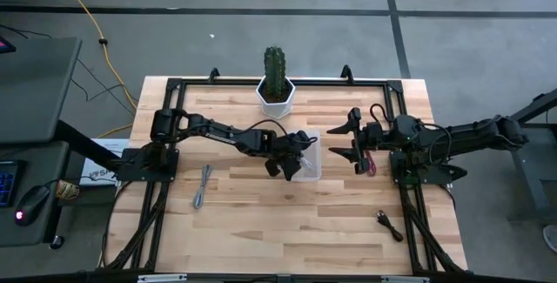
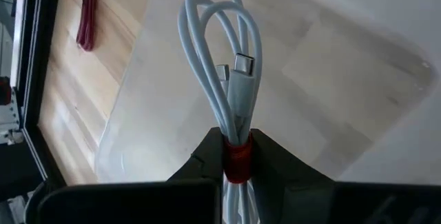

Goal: Pick and place USB-C Cables
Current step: Put the white charger cable into the transparent bin

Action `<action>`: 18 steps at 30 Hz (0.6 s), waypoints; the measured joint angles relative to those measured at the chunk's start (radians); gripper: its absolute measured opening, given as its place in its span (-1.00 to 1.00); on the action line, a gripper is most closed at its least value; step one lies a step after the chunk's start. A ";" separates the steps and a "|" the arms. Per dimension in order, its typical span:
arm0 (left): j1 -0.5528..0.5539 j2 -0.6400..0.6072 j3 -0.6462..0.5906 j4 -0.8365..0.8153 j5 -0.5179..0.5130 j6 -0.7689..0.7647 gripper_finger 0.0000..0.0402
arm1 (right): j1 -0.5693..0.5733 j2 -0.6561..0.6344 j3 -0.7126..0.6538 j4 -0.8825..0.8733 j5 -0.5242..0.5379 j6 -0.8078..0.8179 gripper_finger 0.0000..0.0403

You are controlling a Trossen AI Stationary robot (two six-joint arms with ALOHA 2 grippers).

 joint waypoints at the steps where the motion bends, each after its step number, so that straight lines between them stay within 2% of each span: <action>1: 0.000 0.000 0.000 0.000 -0.001 0.000 -0.88 | 0.000 0.000 0.000 0.000 0.000 0.000 0.12; 10: -0.001 0.000 0.000 0.004 -0.002 0.000 -0.86 | 0.000 0.000 0.000 0.000 0.000 0.000 0.11; 18: -0.001 -0.001 0.000 0.008 -0.003 0.000 -0.73 | 0.000 0.000 0.000 0.000 0.000 0.000 0.11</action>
